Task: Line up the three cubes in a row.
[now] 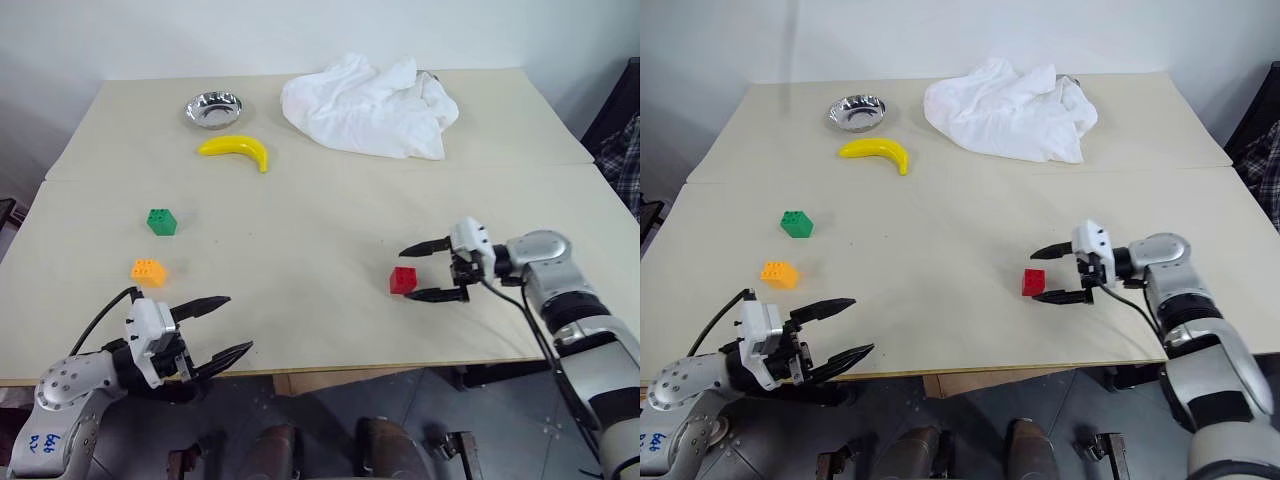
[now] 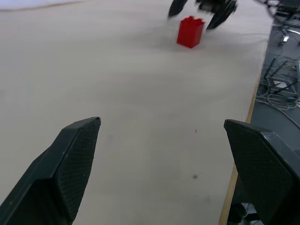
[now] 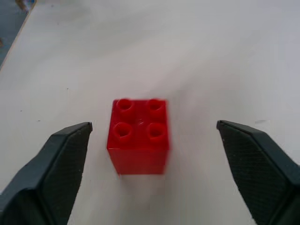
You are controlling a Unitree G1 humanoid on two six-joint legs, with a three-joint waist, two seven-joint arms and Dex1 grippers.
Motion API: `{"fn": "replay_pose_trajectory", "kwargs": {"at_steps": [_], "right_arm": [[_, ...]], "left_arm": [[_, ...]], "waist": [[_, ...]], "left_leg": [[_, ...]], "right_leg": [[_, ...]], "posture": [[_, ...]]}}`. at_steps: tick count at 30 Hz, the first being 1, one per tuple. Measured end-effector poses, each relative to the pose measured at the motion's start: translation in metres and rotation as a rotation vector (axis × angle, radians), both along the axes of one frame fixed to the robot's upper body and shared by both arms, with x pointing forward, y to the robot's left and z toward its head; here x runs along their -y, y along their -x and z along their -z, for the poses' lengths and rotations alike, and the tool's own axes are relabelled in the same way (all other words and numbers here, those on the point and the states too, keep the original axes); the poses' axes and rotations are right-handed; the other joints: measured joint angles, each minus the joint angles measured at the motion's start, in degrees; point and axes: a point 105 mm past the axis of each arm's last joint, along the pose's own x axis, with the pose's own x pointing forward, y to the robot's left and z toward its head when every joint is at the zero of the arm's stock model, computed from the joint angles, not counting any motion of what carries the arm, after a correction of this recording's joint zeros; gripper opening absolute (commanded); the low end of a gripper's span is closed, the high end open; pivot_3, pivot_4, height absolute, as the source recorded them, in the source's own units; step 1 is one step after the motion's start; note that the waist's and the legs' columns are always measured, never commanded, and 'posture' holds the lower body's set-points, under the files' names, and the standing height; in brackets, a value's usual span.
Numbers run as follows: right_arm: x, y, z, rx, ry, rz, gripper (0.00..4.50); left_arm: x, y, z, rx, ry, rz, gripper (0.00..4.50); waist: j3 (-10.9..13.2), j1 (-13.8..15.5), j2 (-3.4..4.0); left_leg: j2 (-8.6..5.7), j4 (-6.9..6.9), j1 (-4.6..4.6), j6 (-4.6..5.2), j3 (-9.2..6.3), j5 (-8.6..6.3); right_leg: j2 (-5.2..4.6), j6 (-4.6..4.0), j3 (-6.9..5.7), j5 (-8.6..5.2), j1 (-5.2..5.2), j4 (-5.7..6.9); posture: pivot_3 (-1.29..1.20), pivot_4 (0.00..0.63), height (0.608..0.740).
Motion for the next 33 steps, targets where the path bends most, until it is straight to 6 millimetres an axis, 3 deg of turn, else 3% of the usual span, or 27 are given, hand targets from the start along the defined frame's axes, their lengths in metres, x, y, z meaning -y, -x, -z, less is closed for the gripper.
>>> {"fn": "replay_pose_trajectory", "kwargs": {"at_steps": [4,6,7,10,12,16,23,29,33], "right_arm": [[0.012,0.012,-0.01,0.05,-0.076,0.011,4.49],[0.022,0.03,-0.001,-0.014,-0.154,0.036,4.49],[0.034,0.061,0.006,-0.046,-0.217,0.05,4.49],[0.043,0.084,0.016,-0.064,-0.226,0.081,4.49],[0.042,0.098,0.021,-0.072,-0.244,0.095,4.49],[0.027,0.114,0.03,-0.07,-0.317,0.077,4.49],[0.015,0.11,0.044,0.01,-0.471,0.103,4.49],[0.02,0.103,0.035,0.041,-0.477,0.113,4.49],[0.024,0.099,0.035,0.022,-0.462,0.121,4.49]], "left_arm": [[-0.03,0.001,0.008,-0.004,0.035,-0.172,4.5],[-0.067,0.007,0.021,-0.017,0.084,-0.406,4.5],[-0.101,0.019,0.024,0.031,0.158,-0.639,4.5],[-0.131,0.037,0.037,0.008,0.195,-0.825,4.5],[-0.14,0.044,0.042,0.002,0.221,-0.891,4.5],[-0.139,0.044,0.05,-0.013,0.274,-0.921,4.5],[-0.122,0.03,0.05,-0.014,0.295,-0.851,4.5],[-0.108,0.01,0.031,0.046,0.303,-0.78,4.5],[-0.095,-0.022,0.008,0.094,0.306,-0.738,4.5]], "waist": [[0.01,0.04,-0.02],[0.06,0.33,-0.09],[0.06,0.59,-0.06],[0.08,1.75,-0.13],[0.08,2.29,-0.15],[0.09,2.82,-0.24],[0.08,2.64,-0.21],[0.08,2.77,-0.21],[0.07,2.87,-0.21]], "left_leg": [[0.02,-0.04,0.0,-0.02,-0.01,-0.02],[0.03,-0.01,-0.04,0.01,-0.03,-0.05],[0.03,-0.02,-0.08,0.03,-0.05,-0.06],[0.05,0.0,-0.08,0.06,-0.05,-0.16],[0.05,0.08,-0.01,0.07,-0.03,-0.17],[0.07,0.09,0.16,-0.2,-0.03,-0.32],[0.06,0.09,0.23,0.09,-0.04,-0.22],[0.06,0.1,0.23,0.12,-0.11,-0.23],[0.03,0.14,0.24,0.13,-0.15,-0.22]], "right_leg": [[0.0,0.0,-0.06,0.0,0.06,-0.14],[0.0,0.0,-0.12,0.0,0.11,-0.23],[0.0,0.0,-0.11,0.0,0.11,-0.29],[0.0,0.0,-0.18,0.0,0.17,-0.39],[0.0,0.01,-0.18,0.0,0.32,-0.47],[0.0,0.0,-0.17,0.0,0.68,-0.85],[0.0,0.0,-0.14,0.0,0.73,-0.81],[0.0,0.0,-0.18,0.01,0.72,-0.75],[0.0,0.01,-0.19,0.01,0.72,-0.63]], "posture": [[0.0,0.15,0.74],[0.0,0.15,0.74],[0.0,0.15,0.74],[0.0,0.15,0.74],[0.0,0.15,0.74],[0.0,0.15,0.74],[0.0,0.15,0.74],[0.0,0.15,0.74],[0.0,0.15,0.74]]}}
